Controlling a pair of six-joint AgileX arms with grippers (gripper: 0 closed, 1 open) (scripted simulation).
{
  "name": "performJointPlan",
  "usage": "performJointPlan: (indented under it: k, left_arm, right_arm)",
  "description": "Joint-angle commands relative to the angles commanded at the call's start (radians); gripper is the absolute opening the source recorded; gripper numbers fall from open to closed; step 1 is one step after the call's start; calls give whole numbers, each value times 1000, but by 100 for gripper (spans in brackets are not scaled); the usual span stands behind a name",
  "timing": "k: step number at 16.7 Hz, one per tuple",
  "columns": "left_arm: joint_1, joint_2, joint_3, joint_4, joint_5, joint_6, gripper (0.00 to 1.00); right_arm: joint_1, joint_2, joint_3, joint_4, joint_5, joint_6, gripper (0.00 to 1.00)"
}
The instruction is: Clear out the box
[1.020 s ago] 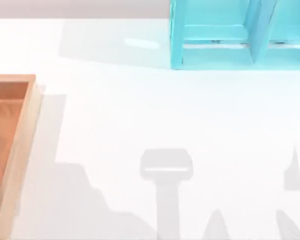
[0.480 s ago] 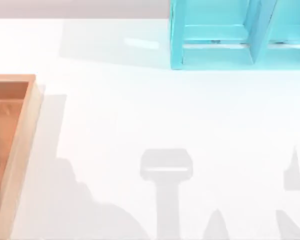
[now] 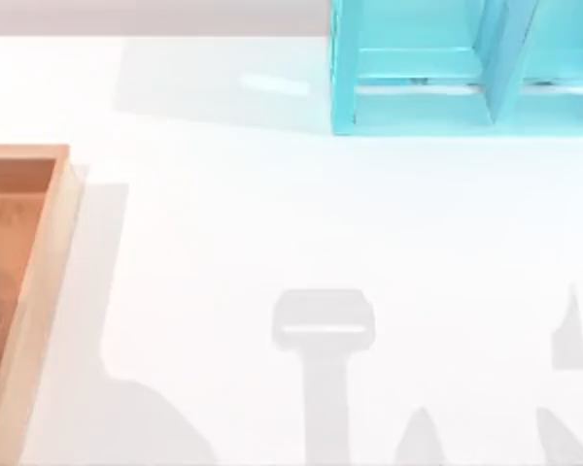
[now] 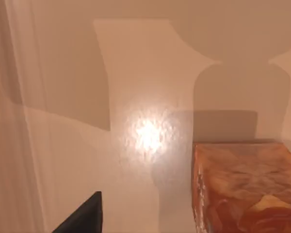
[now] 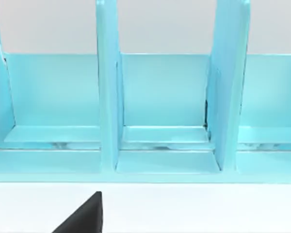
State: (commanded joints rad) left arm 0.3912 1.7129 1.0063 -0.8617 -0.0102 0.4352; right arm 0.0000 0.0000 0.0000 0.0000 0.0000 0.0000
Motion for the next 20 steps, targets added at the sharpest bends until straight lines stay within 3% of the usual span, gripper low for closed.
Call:
performJointPlan:
  k: [8,20]
  left_arm:
    - [-1,18,-58,77,0,-1,100]
    - [-1,18,-58,77,0,-1,10]
  right_arm:
    - [0,0,0,0,0,0,100]
    - [0,0,0,0,0,0,100]
